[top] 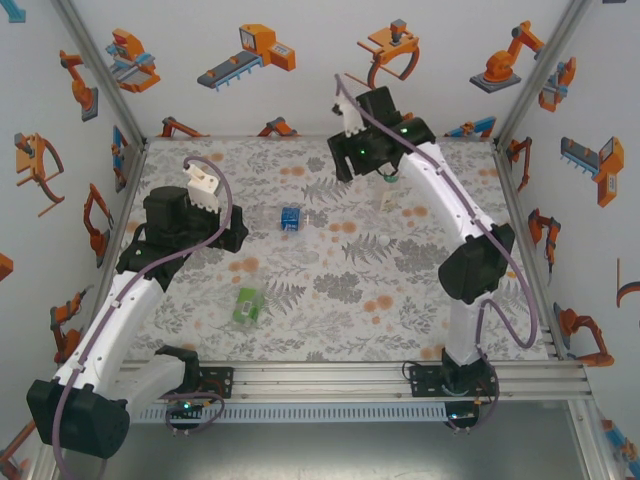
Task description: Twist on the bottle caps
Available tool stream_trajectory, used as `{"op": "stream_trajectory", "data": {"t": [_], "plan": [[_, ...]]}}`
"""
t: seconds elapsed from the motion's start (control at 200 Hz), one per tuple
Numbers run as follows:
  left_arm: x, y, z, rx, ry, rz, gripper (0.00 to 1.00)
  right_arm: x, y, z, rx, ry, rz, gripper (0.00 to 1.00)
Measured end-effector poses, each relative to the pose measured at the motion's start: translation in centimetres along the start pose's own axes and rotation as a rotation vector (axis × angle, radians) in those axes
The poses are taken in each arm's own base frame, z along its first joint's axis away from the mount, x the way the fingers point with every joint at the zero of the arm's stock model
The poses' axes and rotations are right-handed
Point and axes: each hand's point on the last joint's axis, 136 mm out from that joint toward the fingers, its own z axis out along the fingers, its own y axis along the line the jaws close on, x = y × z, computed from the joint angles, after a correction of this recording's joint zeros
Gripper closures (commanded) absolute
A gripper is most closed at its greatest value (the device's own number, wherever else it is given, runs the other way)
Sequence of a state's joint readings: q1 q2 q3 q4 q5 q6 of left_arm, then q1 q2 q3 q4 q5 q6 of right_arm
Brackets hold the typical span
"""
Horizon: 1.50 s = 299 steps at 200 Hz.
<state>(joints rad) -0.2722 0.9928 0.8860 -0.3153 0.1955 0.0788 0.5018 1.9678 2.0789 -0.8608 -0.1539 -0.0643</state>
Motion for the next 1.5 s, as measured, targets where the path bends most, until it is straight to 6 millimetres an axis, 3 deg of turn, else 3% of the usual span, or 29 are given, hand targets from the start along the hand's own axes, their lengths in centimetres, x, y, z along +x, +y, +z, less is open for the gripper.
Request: {"op": "stream_trajectory", "data": {"t": [0.225, 0.396, 0.631, 0.851, 1.117, 1.497], "plan": [[0.0, -0.1, 0.0, 0.007, -0.002, 0.001, 0.03, 3.7, 6.0, 4.6, -0.269, 0.004, -0.280, 0.29], [-0.2, -0.2, -0.2, 0.007, -0.008, 0.001, 0.03, 4.1, 8.6, 6.3, -0.392, -0.069, -0.439, 0.23], [-0.1, -0.2, -0.3, 0.007, -0.009, 0.002, 0.03, 5.3, 9.8, 10.1, -0.461, -0.092, -0.589, 0.13], [0.0, 0.3, -0.3, -0.023, -0.007, 0.002, 0.03, 7.3, 11.7, 14.0, -0.504, -0.058, -0.698, 0.12], [0.1, 1.0, -0.4, -0.063, -0.008, 0.003, 0.03, 7.6, 12.9, 17.3, -0.522, -0.059, -0.747, 0.12], [0.1, 1.1, -0.4, -0.067, -0.009, 0.004, 0.03, 8.4, 13.2, 19.9, -0.528, -0.031, -0.766, 0.24]]}}
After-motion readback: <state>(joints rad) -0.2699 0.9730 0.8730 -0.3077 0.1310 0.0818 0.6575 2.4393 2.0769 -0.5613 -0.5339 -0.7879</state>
